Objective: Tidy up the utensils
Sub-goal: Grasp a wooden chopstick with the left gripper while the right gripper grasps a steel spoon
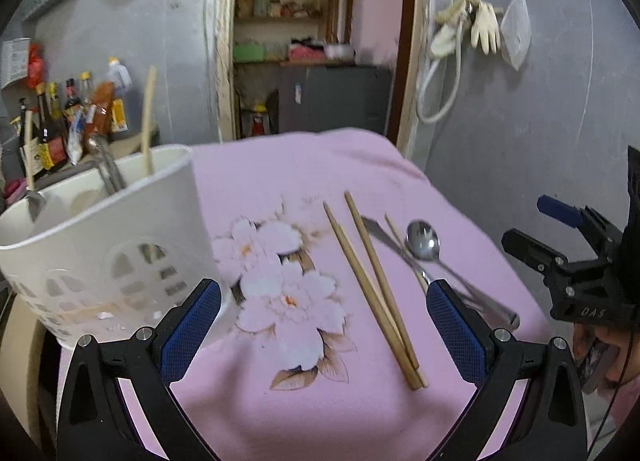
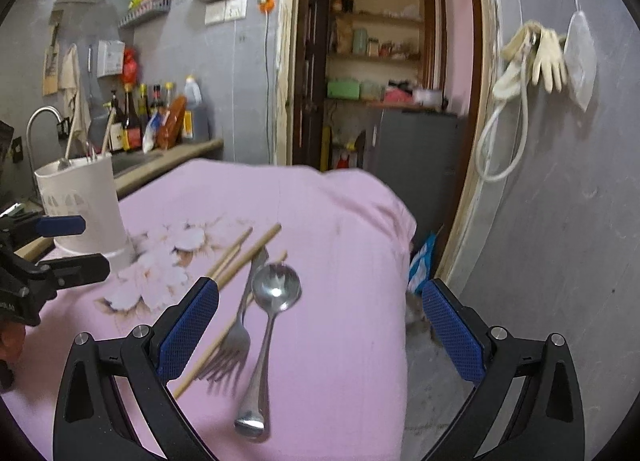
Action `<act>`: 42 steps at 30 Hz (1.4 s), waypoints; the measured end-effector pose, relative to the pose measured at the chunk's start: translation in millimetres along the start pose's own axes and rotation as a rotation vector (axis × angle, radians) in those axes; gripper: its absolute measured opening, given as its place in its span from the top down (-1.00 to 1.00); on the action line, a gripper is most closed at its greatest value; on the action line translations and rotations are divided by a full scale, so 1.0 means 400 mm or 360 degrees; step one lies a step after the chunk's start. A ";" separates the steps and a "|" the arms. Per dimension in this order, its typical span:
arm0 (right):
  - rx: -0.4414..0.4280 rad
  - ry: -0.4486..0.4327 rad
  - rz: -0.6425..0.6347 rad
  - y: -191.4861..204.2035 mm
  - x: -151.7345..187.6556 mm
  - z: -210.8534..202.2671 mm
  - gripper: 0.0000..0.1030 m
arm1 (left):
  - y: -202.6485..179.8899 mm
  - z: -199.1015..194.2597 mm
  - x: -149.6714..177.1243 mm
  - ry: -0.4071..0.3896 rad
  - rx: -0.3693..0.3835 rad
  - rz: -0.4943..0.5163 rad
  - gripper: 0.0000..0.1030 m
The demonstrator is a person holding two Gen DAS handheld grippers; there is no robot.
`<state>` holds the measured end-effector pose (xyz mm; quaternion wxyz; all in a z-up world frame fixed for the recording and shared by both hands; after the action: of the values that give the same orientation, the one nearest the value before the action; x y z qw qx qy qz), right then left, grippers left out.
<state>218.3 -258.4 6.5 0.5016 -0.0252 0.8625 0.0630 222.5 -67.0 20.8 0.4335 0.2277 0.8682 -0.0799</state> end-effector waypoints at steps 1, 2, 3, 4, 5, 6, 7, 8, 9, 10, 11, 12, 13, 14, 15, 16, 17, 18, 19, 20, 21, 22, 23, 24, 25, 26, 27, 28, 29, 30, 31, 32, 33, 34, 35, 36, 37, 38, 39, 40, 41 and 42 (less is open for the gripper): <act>-0.0006 0.0036 0.0006 -0.004 0.004 0.009 -0.96 | -0.002 0.013 0.002 0.0032 0.0013 0.0005 -0.95; -0.0009 0.0059 0.0005 -0.005 0.006 0.014 -0.90 | -0.001 0.018 0.001 0.0046 0.0020 0.0005 -0.94; -0.0009 0.0084 0.0002 -0.006 0.009 0.020 -0.87 | -0.001 0.028 0.002 0.0065 0.0036 0.0001 -0.93; -0.0008 0.0109 -0.0005 -0.004 0.013 0.025 -0.78 | 0.000 0.039 0.002 0.0087 0.0055 -0.0003 -0.89; -0.0011 0.0143 -0.0013 -0.003 0.016 0.034 -0.68 | 0.001 0.050 0.001 0.0114 0.0078 -0.0005 -0.83; -0.0013 0.0175 -0.0018 -0.003 0.018 0.042 -0.65 | 0.002 0.063 0.000 0.0147 0.0100 -0.0007 -0.80; -0.0012 0.0219 -0.0015 -0.004 0.021 0.052 -0.54 | 0.001 0.075 -0.002 0.0183 0.0114 -0.0008 -0.66; -0.0017 0.0246 -0.0012 -0.005 0.022 0.060 -0.37 | 0.000 0.087 -0.005 0.0219 0.0124 -0.0008 -0.49; -0.0026 0.0277 -0.0010 -0.005 0.023 0.067 -0.31 | 0.000 0.097 -0.007 0.0242 0.0134 -0.0007 -0.42; -0.0033 0.0308 -0.0009 -0.005 0.023 0.075 -0.23 | 0.000 0.114 -0.009 0.0278 0.0149 -0.0006 -0.30; -0.0040 0.0337 -0.0012 -0.003 0.024 0.083 -0.20 | -0.001 0.125 -0.010 0.0302 0.0159 -0.0007 -0.20; -0.0047 0.0357 -0.0017 -0.002 0.024 0.088 -0.18 | -0.001 0.134 -0.011 0.0319 0.0170 -0.0008 -0.16; -0.0055 0.0375 -0.0023 0.000 0.024 0.094 -0.16 | -0.002 0.144 -0.012 0.0335 0.0185 -0.0011 -0.06; -0.0060 0.0395 -0.0035 0.003 0.024 0.101 -0.14 | -0.001 0.152 -0.015 0.0351 0.0201 -0.0013 0.05; -0.0058 0.0413 -0.0052 0.007 0.025 0.108 -0.14 | -0.001 0.163 -0.018 0.0364 0.0217 -0.0017 0.10; -0.0054 0.0428 -0.0070 0.011 0.027 0.115 -0.13 | 0.002 0.174 -0.021 0.0380 0.0237 -0.0024 0.22; -0.0052 0.0436 -0.0078 0.014 0.028 0.119 -0.12 | 0.002 0.183 -0.024 0.0395 0.0245 -0.0029 0.33; -0.0056 0.0449 -0.0081 0.016 0.029 0.125 -0.11 | 0.005 0.198 -0.027 0.0423 0.0262 -0.0042 0.37; -0.0062 0.0462 -0.0077 0.016 0.029 0.131 -0.11 | 0.007 0.210 -0.028 0.0444 0.0281 -0.0056 0.42; -0.0066 0.0470 -0.0072 0.016 0.030 0.136 -0.11 | 0.011 0.223 -0.031 0.0463 0.0301 -0.0077 0.44; -0.0069 0.0476 -0.0068 0.016 0.029 0.139 -0.11 | 0.014 0.231 -0.033 0.0470 0.0309 -0.0089 0.44; -0.0071 0.0483 -0.0064 0.016 0.030 0.143 -0.11 | 0.018 0.234 -0.036 0.0469 0.0312 -0.0098 0.48; -0.0072 0.0492 -0.0060 0.015 0.030 0.146 -0.11 | 0.020 0.238 -0.039 0.0470 0.0319 -0.0104 0.53; -0.0076 0.0498 -0.0055 0.014 0.031 0.149 -0.11 | 0.023 0.243 -0.043 0.0474 0.0330 -0.0112 0.56; -0.0080 0.0504 -0.0051 0.013 0.031 0.151 -0.11 | 0.025 0.241 -0.044 0.0475 0.0335 -0.0122 0.62; -0.0082 0.0511 -0.0050 0.012 0.030 0.154 -0.11 | 0.031 0.246 -0.046 0.0481 0.0345 -0.0140 0.65; -0.0083 0.0517 -0.0050 0.011 0.029 0.157 -0.11 | 0.037 0.252 -0.047 0.0486 0.0354 -0.0164 0.67; -0.0085 0.0522 -0.0051 0.011 0.028 0.159 -0.11 | 0.042 0.257 -0.050 0.0489 0.0362 -0.0188 0.71; -0.0085 0.0528 -0.0054 0.013 0.028 0.163 -0.10 | 0.045 0.263 -0.054 0.0492 0.0366 -0.0199 0.74; -0.0086 0.0536 -0.0058 0.014 0.028 0.167 -0.10 | 0.047 0.267 -0.057 0.0496 0.0370 -0.0209 0.75; -0.0087 0.0540 -0.0062 0.016 0.026 0.170 -0.10 | 0.050 0.270 -0.059 0.0499 0.0373 -0.0221 0.77; -0.0089 0.0545 -0.0069 0.019 0.025 0.175 -0.10 | 0.055 0.274 -0.062 0.0503 0.0376 -0.0233 0.80; -0.0090 0.0551 -0.0077 0.022 0.024 0.179 -0.09 | 0.060 0.279 -0.065 0.0507 0.0379 -0.0247 0.81; -0.0090 0.0555 -0.0084 0.025 0.023 0.185 -0.09 | 0.067 0.284 -0.068 0.0513 0.0377 -0.0263 0.85; -0.0090 0.0560 -0.0086 0.031 0.021 0.190 -0.09 | 0.070 0.297 -0.074 0.0531 0.0377 -0.0276 0.85; -0.0094 0.0567 -0.0087 0.034 0.020 0.196 -0.09 | 0.070 0.301 -0.076 0.0534 0.0379 -0.0289 0.85; -0.0098 0.0574 -0.0089 0.037 0.018 0.202 -0.09 | 0.071 0.305 -0.080 0.0542 0.0377 -0.0292 0.85; -0.0100 0.0579 -0.0093 0.041 0.017 0.208 -0.09 | 0.071 0.308 -0.084 0.0552 0.0367 -0.0284 0.85; -0.0102 0.0584 -0.0098 0.044 0.017 0.213 -0.09 | 0.067 0.311 -0.088 0.0560 0.0358 -0.0277 0.85; -0.0099 0.0590 -0.0105 0.049 0.015 0.220 -0.09 | 0.064 0.313 -0.092 0.0571 0.0346 -0.0264 0.85; -0.0098 0.0592 -0.0106 0.050 0.012 0.224 -0.09 | 0.060 0.314 -0.093 0.0578 0.0340 -0.0258 0.84; -0.0097 0.0596 -0.0104 0.051 0.010 0.229 -0.08 | 0.057 0.318 -0.097 0.0591 0.0335 -0.0245 0.84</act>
<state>293.1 -225.8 -40.0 0.3331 -0.0796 0.9371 0.0670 344.5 -102.1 -25.0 0.2328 0.2155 0.9349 -0.1595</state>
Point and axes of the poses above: each gripper's, at about its wrist camera, not at the fingertips, and z roughly the way its jaws point, y to its left, x to its underside, the point moved 1 cm from there along z, roughly the way its jaws point, and after that the axes turned 9 degrees about z, right-handed, at the moved point
